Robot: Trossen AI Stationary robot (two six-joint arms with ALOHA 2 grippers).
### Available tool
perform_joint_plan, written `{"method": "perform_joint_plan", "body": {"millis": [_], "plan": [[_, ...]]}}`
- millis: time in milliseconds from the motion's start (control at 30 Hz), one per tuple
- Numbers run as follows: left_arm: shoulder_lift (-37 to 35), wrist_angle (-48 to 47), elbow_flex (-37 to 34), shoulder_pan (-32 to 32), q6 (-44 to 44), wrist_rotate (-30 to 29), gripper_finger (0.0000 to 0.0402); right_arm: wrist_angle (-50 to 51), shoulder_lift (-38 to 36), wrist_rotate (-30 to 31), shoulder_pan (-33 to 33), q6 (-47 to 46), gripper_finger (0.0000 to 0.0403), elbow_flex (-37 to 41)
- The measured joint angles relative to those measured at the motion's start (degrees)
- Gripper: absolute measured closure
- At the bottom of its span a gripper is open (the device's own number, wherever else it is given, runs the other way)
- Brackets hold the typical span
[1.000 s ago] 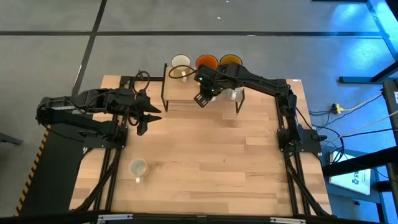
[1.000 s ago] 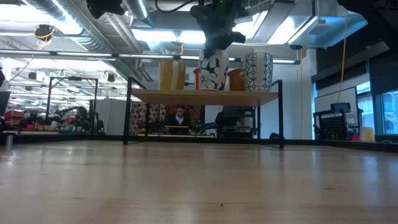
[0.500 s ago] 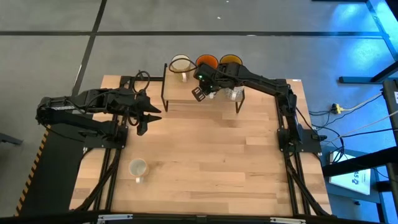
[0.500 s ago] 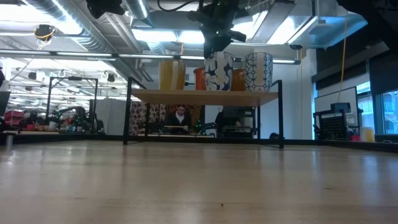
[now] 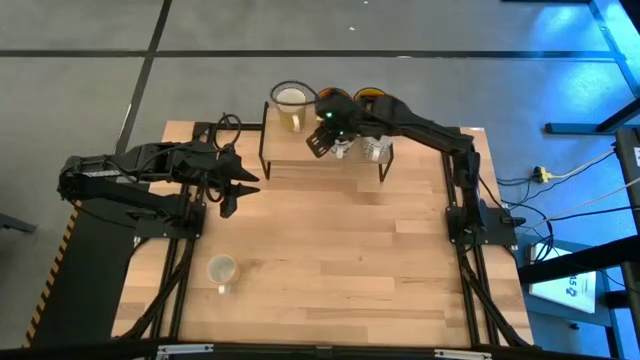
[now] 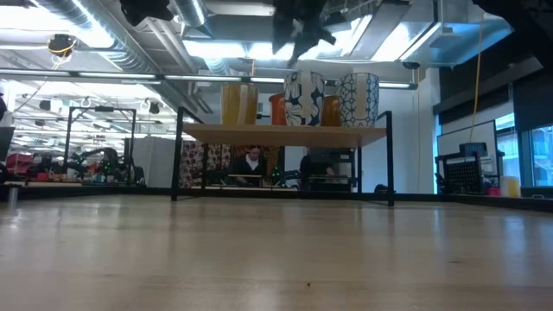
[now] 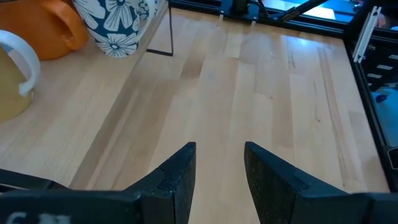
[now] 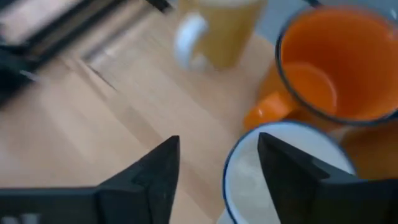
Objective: Place coffee mugs
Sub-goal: Put the yellow patterned mug on the shelf
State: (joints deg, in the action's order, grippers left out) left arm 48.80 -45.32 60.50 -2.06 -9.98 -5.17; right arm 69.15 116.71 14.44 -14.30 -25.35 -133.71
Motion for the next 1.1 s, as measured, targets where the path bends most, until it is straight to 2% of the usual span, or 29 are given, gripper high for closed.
{"method": "perform_joint_plan", "body": {"millis": [167,333,433,600,733,867,1000,1100], "plan": [[0.3,0.0,0.0,0.0,-0.9,2.3,0.0271,-1.6,-2.8,-3.3,6.8,5.7,0.0177,0.6],[1.5,-0.6,0.0,2.2,-2.5,6.6,0.0271,-1.9,-3.3,-2.4,15.8,9.5,0.0176,3.8],[3.0,-2.3,0.0,5.4,-4.2,8.6,0.0271,-3.7,-3.3,-1.1,20.2,8.7,0.0178,9.1],[5.8,-8.5,0.0,12.9,-8.9,9.1,0.0271,-6.6,-5.3,4.1,26.4,3.5,0.0178,23.1],[7.2,-12.1,-0.9,19.4,-14.9,9.0,0.0271,-11.9,-10.7,4.0,30.3,-4.4,0.0178,35.6],[7.0,-12.5,-4.7,25.4,-24.0,8.8,0.0271,-17.8,-17.5,5.7,34.0,-12.4,0.0178,46.9],[7.1,-12.4,-8.5,30.5,-31.4,9.1,0.0271,-22.0,-23.9,9.4,38.1,-19.1,0.0178,55.8],[8.3,-12.7,-9.9,32.8,-33.8,9.0,0.0271,-22.7,-27.4,10.2,41.4,-23.8,0.0178,60.1]]}}
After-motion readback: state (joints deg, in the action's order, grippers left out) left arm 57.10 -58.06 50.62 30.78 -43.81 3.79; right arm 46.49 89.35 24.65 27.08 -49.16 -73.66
